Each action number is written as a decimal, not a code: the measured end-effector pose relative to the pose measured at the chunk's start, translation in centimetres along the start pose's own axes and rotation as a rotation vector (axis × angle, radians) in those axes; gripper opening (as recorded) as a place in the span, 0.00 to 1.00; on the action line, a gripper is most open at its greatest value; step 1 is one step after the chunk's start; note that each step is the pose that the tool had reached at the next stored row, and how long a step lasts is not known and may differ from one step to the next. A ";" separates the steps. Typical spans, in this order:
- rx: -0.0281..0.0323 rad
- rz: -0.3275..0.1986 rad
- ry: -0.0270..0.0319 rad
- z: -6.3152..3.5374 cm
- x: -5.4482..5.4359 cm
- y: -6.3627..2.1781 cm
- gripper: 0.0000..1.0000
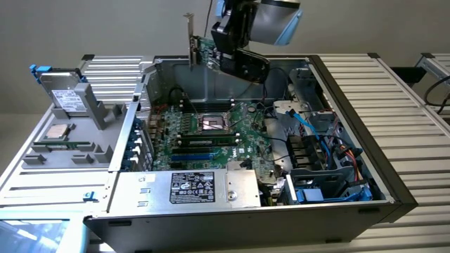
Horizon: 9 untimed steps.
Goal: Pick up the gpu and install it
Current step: 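Insert the gpu into the slot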
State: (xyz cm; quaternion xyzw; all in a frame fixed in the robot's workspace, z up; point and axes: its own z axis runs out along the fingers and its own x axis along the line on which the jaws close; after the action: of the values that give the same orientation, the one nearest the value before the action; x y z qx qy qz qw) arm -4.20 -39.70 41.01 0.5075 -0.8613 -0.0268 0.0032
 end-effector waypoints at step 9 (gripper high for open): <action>0.0045 -0.164 0.0144 0.23 0.0 -0.01 0.29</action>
State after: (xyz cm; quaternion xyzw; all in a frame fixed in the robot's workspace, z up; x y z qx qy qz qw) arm -4.20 -39.70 40.78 0.5766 -0.8168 -0.0214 0.0060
